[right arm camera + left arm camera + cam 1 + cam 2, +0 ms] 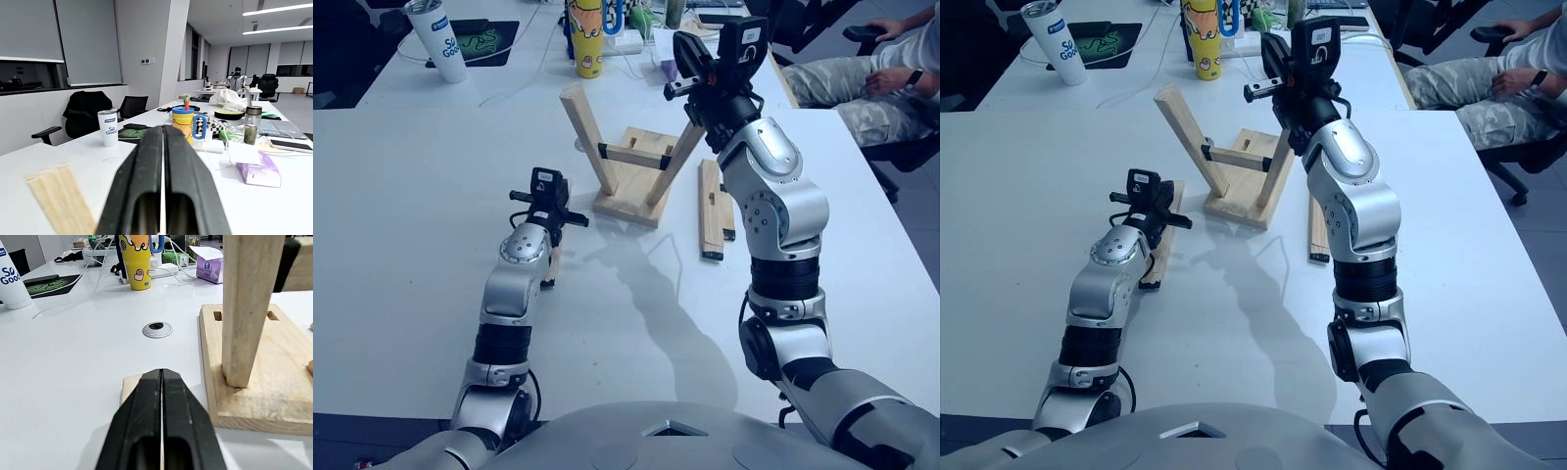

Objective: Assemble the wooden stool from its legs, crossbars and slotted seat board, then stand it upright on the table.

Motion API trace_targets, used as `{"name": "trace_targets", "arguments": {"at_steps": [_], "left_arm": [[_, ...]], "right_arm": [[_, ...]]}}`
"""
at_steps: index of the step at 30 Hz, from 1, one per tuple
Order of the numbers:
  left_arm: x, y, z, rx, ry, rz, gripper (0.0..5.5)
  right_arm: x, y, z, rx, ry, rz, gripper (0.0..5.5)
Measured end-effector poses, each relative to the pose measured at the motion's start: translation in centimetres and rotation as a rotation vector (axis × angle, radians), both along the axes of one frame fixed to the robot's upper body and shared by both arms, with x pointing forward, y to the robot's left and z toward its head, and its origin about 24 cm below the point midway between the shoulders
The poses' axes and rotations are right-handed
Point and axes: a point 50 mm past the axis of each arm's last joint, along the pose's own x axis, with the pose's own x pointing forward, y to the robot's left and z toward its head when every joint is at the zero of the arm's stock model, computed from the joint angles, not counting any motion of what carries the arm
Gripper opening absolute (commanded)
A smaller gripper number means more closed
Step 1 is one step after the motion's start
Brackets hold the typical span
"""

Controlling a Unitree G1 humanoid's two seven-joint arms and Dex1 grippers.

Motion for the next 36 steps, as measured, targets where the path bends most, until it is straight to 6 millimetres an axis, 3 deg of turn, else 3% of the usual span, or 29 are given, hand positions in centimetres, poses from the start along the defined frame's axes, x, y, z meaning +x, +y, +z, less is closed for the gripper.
{"name": "trace_targets", "arguments": {"at_steps": [4,6,9,14,16,21,26,29,33,36], "left_arm": [[0.0,0.1,0.0,0.0,-0.003,0.005,0.0],[0.0,0.1,0.0,-0.001,-0.005,0.006,0.0],[0.0,0.3,0.1,-0.003,-0.007,0.013,0.0],[0.1,0.5,0.1,-0.004,-0.009,0.019,0.0],[0.1,0.5,0.1,-0.004,-0.01,0.019,0.0],[0.1,0.5,0.1,-0.003,-0.01,0.015,0.0],[0.4,2.1,0.1,0.012,-0.01,0.077,0.0],[0.6,4.5,0.4,0.042,-0.021,0.154,0.0],[0.5,6.5,0.6,0.071,-0.026,0.202,0.0],[0.5,6.6,0.6,0.071,-0.02,0.185,0.0]], "right_arm": [[0.4,-2.8,3.5,0.099,-0.158,-0.134,0.02],[1.4,-4.5,3.5,0.033,-0.156,-0.215,0.02],[2.9,-6.4,-0.4,-0.139,-0.017,-0.234,0.02],[3.4,-7.4,-6.3,-0.494,0.128,-0.026,0.02],[3.2,-6.9,-7.2,-0.557,0.129,0.041,0.02],[0.9,-3.1,-9.1,-0.648,0.078,0.352,0.02],[-1.3,3.0,-8.1,-0.584,-0.015,0.537,0.02],[-2.1,5.1,-7.5,-0.549,-0.028,0.558,0.02],[-1.3,4.5,-7.2,-0.541,-0.006,0.458,0.02],[1.8,1.1,-7.1,-0.6,0.072,0.247,0.02]]}}
